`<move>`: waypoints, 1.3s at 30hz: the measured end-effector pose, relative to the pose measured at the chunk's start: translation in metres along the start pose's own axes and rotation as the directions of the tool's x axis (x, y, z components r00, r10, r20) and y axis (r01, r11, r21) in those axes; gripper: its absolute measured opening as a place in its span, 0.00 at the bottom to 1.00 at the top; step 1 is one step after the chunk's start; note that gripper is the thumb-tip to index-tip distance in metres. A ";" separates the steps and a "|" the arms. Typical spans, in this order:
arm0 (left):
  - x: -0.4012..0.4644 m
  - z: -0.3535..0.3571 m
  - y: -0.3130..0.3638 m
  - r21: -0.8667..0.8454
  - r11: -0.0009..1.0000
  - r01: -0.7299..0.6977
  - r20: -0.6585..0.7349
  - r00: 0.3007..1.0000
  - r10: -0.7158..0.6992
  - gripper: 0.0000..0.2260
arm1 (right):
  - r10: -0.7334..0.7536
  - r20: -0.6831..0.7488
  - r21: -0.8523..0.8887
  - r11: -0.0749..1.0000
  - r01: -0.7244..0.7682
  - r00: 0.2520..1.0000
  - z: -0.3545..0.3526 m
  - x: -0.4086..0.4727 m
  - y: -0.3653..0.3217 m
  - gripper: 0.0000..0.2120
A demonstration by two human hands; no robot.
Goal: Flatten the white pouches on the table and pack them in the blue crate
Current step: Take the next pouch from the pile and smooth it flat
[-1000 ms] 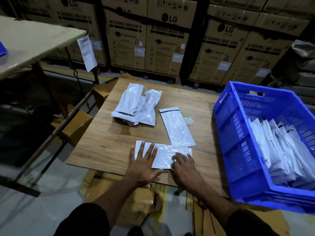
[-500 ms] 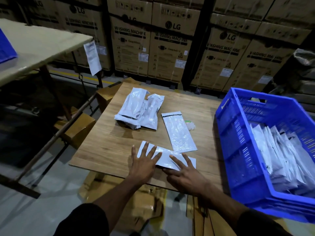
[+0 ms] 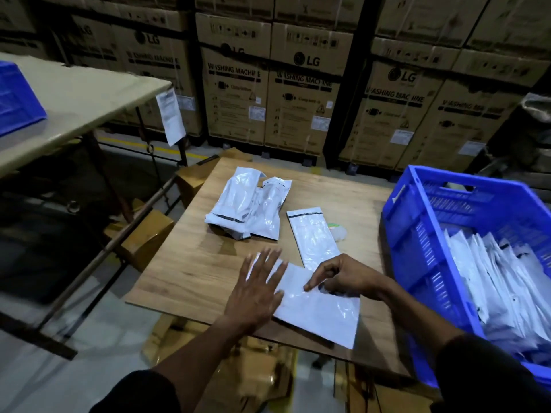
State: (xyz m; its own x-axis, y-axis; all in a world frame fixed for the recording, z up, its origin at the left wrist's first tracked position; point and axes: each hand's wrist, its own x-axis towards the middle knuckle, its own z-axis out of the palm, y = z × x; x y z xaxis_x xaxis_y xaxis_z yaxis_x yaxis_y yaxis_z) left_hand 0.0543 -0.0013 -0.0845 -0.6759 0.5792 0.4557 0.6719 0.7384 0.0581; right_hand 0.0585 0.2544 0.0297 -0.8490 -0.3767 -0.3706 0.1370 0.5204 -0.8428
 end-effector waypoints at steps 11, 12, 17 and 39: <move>-0.017 0.047 0.017 0.009 0.988 0.156 0.330 0.932 -0.150 0.28 | -0.258 -0.334 -0.759 0.644 -0.096 0.907 0.106 0.022 0.103 0.30; -0.015 0.049 0.019 -0.002 0.991 0.133 0.315 0.941 -0.126 0.27 | -0.244 -0.324 -0.790 0.602 -0.119 0.914 0.114 0.020 0.110 0.30; -0.014 0.065 0.029 -0.053 0.995 0.088 0.275 0.959 -0.070 0.25 | -0.263 -0.323 -0.845 0.513 -0.151 0.909 0.119 0.017 0.111 0.29; -0.019 0.049 0.020 0.024 0.946 0.324 0.383 0.871 -0.308 0.34 | -0.063 -0.324 -0.769 0.598 -0.224 0.944 0.108 -0.003 0.115 0.32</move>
State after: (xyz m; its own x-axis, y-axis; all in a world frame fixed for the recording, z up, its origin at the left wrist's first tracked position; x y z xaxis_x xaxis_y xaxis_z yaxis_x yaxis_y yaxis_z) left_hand 0.0658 0.0192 -0.1355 -0.9115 0.4094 0.0384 0.4092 0.8942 0.1814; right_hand 0.1323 0.2326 -0.1079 -0.9753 -0.1406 -0.1704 -0.1209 0.9852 -0.1213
